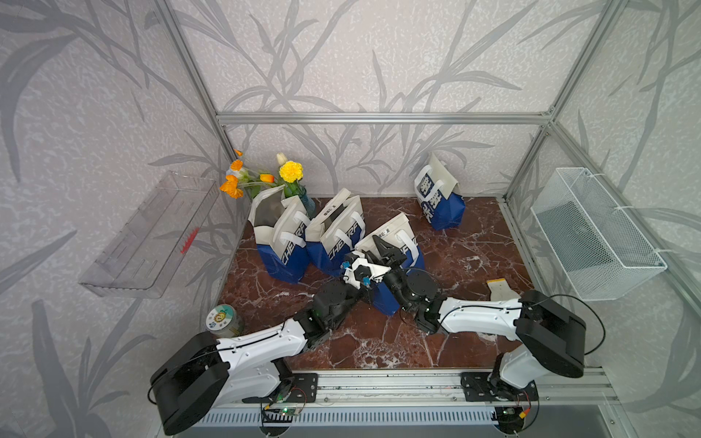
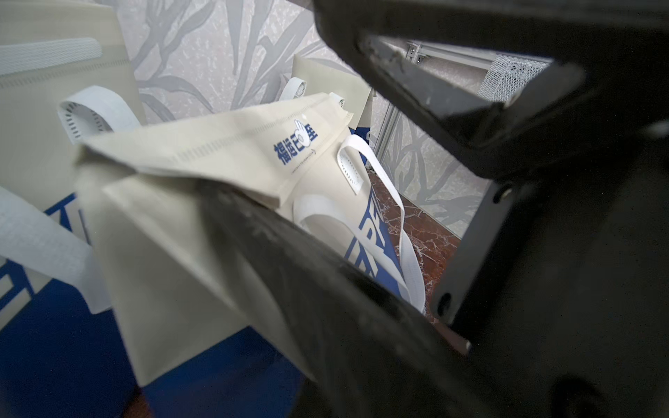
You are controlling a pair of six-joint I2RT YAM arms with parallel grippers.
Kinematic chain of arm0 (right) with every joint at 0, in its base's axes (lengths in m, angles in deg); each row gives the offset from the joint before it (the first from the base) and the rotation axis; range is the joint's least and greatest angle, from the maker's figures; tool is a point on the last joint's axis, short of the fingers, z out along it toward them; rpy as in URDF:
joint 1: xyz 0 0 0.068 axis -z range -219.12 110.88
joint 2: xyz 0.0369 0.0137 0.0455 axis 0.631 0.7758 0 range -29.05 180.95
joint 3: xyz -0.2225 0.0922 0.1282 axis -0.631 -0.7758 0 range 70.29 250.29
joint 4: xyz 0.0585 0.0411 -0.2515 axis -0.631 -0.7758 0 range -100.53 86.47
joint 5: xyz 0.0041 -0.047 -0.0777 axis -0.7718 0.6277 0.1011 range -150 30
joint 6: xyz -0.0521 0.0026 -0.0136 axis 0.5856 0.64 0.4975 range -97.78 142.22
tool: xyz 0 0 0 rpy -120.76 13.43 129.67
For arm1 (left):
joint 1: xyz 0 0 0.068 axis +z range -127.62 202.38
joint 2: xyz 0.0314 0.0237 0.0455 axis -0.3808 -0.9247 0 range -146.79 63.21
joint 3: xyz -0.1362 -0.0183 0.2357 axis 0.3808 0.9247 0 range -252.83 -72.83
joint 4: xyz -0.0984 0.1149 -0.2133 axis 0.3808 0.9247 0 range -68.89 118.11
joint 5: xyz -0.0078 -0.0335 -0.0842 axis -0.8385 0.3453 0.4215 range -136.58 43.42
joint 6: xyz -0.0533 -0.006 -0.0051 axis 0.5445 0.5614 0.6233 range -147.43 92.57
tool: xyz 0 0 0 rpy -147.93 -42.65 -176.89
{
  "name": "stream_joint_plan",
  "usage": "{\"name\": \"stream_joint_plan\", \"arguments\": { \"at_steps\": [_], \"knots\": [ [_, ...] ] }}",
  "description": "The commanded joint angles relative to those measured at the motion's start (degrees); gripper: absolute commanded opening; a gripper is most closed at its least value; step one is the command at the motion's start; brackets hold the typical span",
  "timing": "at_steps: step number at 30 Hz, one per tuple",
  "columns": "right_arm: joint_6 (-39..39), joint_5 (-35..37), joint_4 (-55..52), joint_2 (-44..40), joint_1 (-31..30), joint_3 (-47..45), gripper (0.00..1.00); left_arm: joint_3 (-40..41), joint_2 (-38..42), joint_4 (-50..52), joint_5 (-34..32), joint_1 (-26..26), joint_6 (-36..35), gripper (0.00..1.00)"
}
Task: Open the takeout bag
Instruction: Open the takeout bag at the center of the board.
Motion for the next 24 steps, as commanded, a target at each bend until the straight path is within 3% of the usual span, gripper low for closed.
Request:
{"name": "stream_joint_plan", "arguments": {
  "at_steps": [1, 9, 14, 17, 24],
  "knots": [
    [0.2, 1.0, 0.9, 1.3, -0.3, 2.6, 0.49, -1.1, 2.2, -2.0, 1.7, -0.8, -2.2, 0.0],
    [-3.1, 0.3, -4.3, 1.0, -0.2, 3.8, 0.23, -0.4, 3.9, -1.9, 1.0, -0.8, -2.9, 0.0],
    [-6.4, -0.5, -8.9, -0.4, 0.5, 4.1, 0.15, 0.1, 4.8, -1.8, 0.6, -0.7, -3.1, 0.0],
    [-8.9, 0.2, -12.6, -1.5, 0.6, 5.0, 0.0, 0.2, 5.0, -1.8, 0.6, -0.7, -3.2, 0.0],
    [-10.7, 1.1, -16.8, -4.5, 2.6, 5.8, 0.0, 1.3, 3.7, -2.6, -0.3, -0.6, -2.4, 0.0]
  ]
}}
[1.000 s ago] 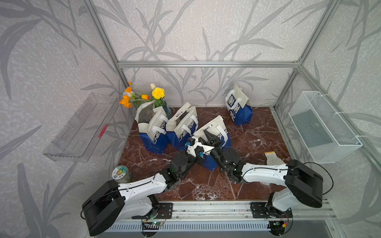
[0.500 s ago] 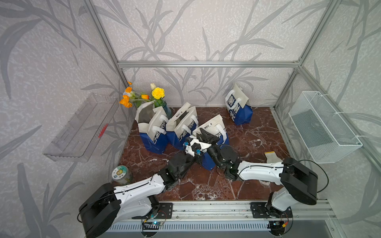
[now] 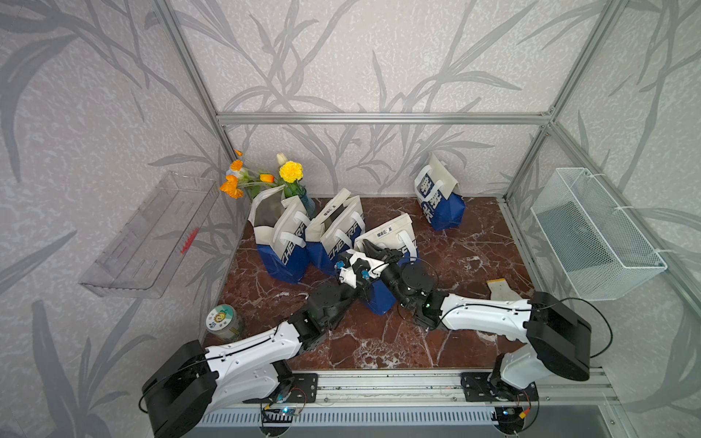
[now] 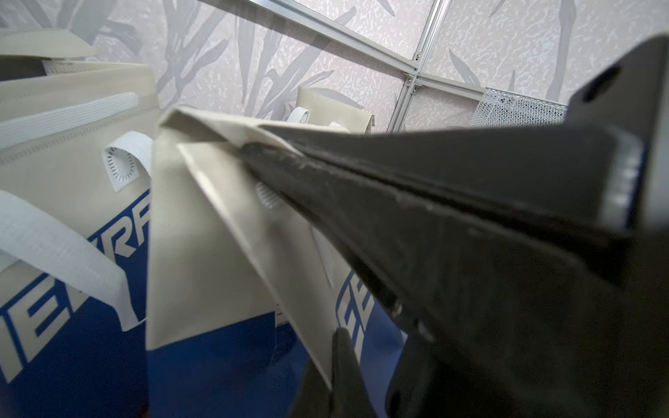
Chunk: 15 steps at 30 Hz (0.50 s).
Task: Open the takeout bag
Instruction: Open the takeout bag at the center of the board.
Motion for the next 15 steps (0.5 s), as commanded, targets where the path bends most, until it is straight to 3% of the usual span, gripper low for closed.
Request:
{"name": "stream_joint_plan", "arguments": {
  "at_steps": [1, 10, 15],
  "knots": [
    [-2.1, 3.3, -4.7, -2.3, 1.9, 1.6, 0.0, 1.3, -0.1, -3.4, 0.8, -0.6, -2.0, 0.0],
    [-5.1, 5.5, -13.7, -7.0, 3.0, 3.5, 0.0, 2.0, -2.7, -3.8, -1.4, -0.6, -0.1, 0.0],
    [-5.0, 6.7, -18.5, -9.9, 3.7, 5.1, 0.0, 1.9, -4.6, -1.6, -5.5, -0.4, 4.8, 0.0]
  ]
}}
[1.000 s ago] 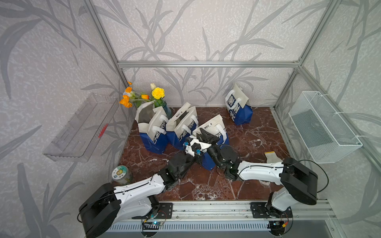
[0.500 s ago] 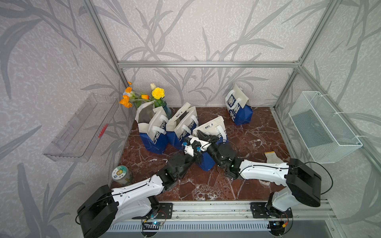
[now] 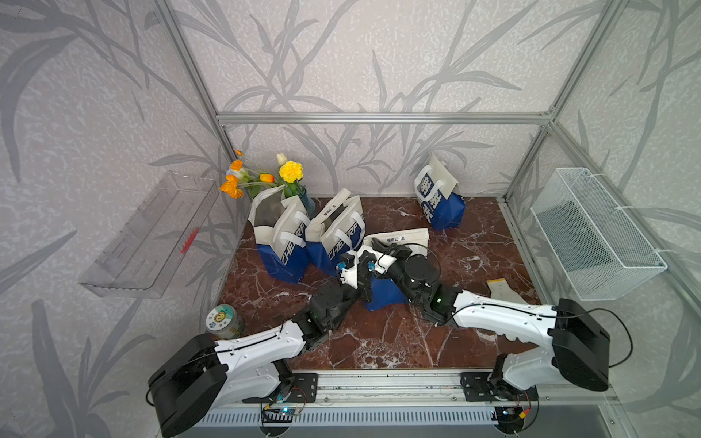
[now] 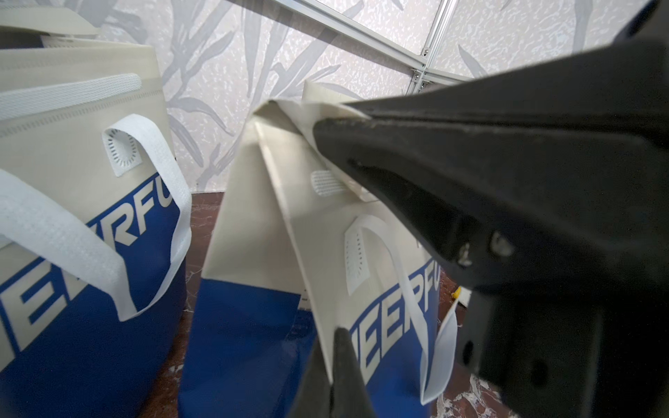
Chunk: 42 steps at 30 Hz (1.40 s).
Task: Open the takeout bag
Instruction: Open the takeout bag at the center of the board.
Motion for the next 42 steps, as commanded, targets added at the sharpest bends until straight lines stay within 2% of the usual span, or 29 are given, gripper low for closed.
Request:
{"name": "stream_joint_plan", "arguments": {
  "at_steps": [1, 6, 20, 33, 36, 40, 42],
  "knots": [
    [-0.9, 5.4, -2.5, -3.9, 2.1, 3.2, 0.0, 0.5, -1.4, 4.0, -5.4, -0.2, 5.7, 0.0],
    [-0.9, 5.9, -7.8, -6.8, 2.4, 5.4, 0.0, 0.5, -2.3, 6.7, -8.1, -0.2, 9.7, 0.0],
    [-5.6, 10.6, -27.7, -7.9, 1.1, 19.9, 0.0, -4.5, -8.2, 15.8, -11.8, -0.2, 10.9, 0.0],
    [-18.8, 10.3, -51.9, -5.1, 1.1, 34.7, 0.0, -6.2, -15.5, 17.3, -14.4, -0.3, 13.0, 0.0],
    [-21.7, 8.0, -52.6, -6.4, 1.1, 33.3, 0.0, -6.5, -15.5, 17.3, -14.1, -0.5, 14.0, 0.0],
    [-25.0, 6.1, -48.1, -10.7, 1.1, 25.0, 0.18, -7.1, -14.2, 17.2, -12.9, -0.5, 14.4, 0.0],
    [-26.6, 6.1, -47.1, -12.3, 1.0, 21.3, 0.33, -7.5, -13.4, 17.3, -12.5, -0.6, 14.1, 0.0]
  ]
}}
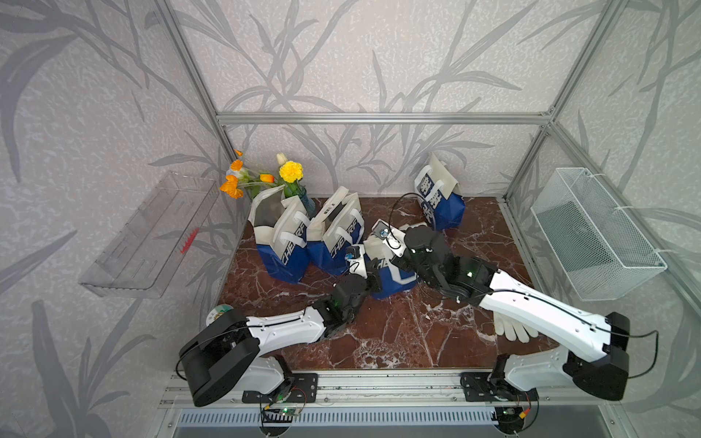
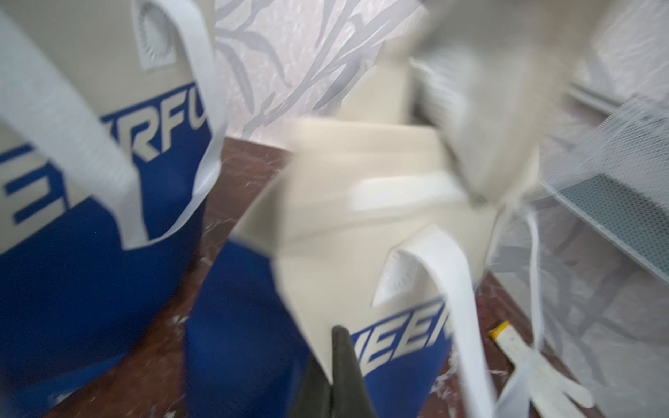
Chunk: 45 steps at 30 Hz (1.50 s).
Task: Open the takeout bag
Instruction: Open the takeout bag at the center of the board.
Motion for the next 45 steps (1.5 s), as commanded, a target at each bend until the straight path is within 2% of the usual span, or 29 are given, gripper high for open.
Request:
{"name": "stream_joint_plan", "arguments": {
  "at_steps": [1, 4, 9, 12, 18, 24, 31, 35, 38, 45],
  "knots": [
    [-5.0, 2.1, 6.8, -5.9, 0.2, -4.5, 0.41, 0.7, 0.1, 9.5, -1.3, 0.2, 0.2, 0.0],
    [-6.1, 2.5, 8.7, -8.3, 0.2, -10.0, 0.53, -0.1, 1.3, 10.4, -1.2, 0.2, -0.2, 0.0],
    [-4.1, -1.6, 11.1, -9.7, 0.2, -15.5, 0.6, -0.6, 2.9, 10.7, -1.0, 0.1, -0.8, 0.0],
    [-3.3, -5.3, 12.5, -8.4, 0.2, -16.3, 0.61, -0.7, 3.4, 10.7, -0.9, 0.0, -0.9, 0.0],
    [-2.5, -6.9, 14.4, -3.4, -0.2, -14.6, 0.63, -0.9, 4.2, 11.0, -1.1, -0.1, -1.3, 0.0],
    [-2.8, -5.1, 16.6, 1.2, -0.5, -13.4, 0.68, -0.8, 4.8, 11.2, -1.5, -0.2, -1.6, 0.0],
    [-1.3, -0.4, 23.6, 3.7, -0.5, -13.7, 0.66, -0.4, 5.2, 11.2, -1.8, -0.3, -1.6, 0.0],
    [0.8, 0.9, 25.6, 6.0, -0.5, -12.4, 0.62, -0.2, 5.7, 11.1, -1.9, -0.3, -1.9, 0.0],
    [1.4, 3.8, 25.9, 8.9, -0.5, -10.8, 0.54, 0.0, 6.0, 10.9, -2.0, -0.3, -2.0, 0.0],
    [3.7, 8.1, 28.5, 11.1, -0.4, -9.5, 0.09, 1.1, 7.1, 10.9, -2.5, -0.3, -2.1, 0.0]
  ]
}}
